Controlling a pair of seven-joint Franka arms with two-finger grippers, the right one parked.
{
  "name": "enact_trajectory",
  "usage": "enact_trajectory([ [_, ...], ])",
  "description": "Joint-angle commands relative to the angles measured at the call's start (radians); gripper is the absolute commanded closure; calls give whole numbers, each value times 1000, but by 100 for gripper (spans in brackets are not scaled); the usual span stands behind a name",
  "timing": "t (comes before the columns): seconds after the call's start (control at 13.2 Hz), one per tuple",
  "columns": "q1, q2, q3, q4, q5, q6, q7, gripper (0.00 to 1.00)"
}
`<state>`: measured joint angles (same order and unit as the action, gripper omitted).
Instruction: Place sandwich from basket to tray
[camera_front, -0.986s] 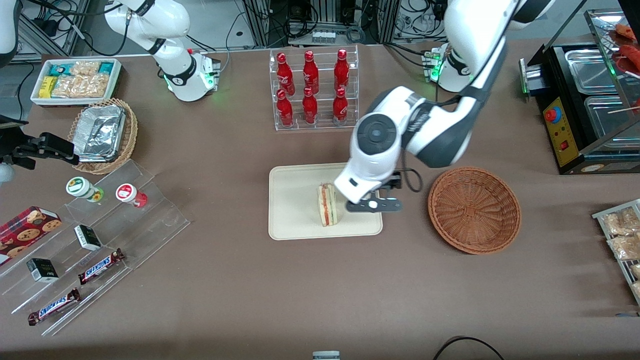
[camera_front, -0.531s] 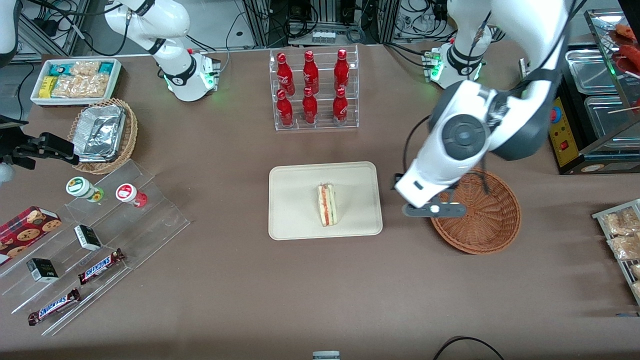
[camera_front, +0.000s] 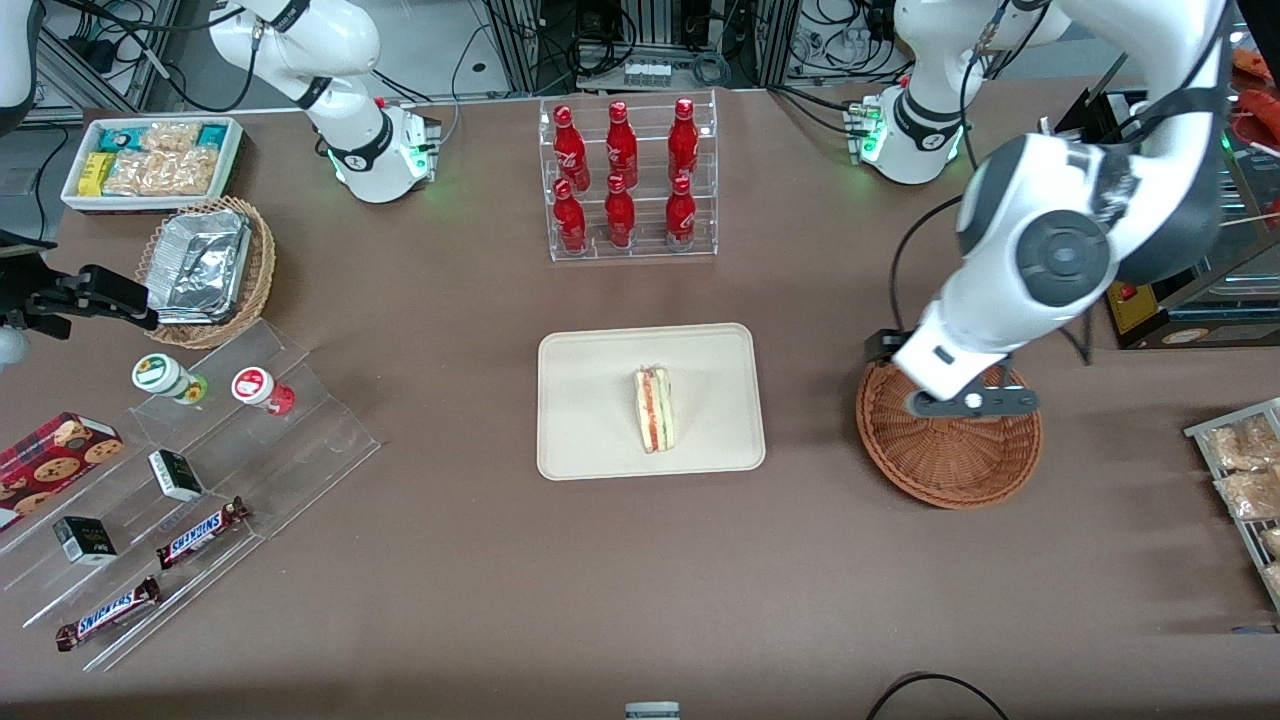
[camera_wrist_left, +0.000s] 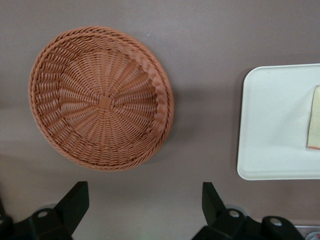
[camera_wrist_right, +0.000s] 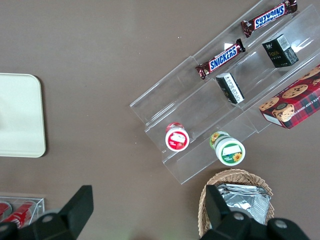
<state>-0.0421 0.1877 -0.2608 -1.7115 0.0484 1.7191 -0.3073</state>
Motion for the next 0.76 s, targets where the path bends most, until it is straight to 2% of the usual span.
enact_trajectory([
  [0.0, 56, -98, -9, -69, -28, -26, 31, 0],
  [0.15, 88, -152, -8, -73, -62, -86, 116, 0],
  [0.68, 97, -197, 57, 24, -64, -272, 223, 0],
])
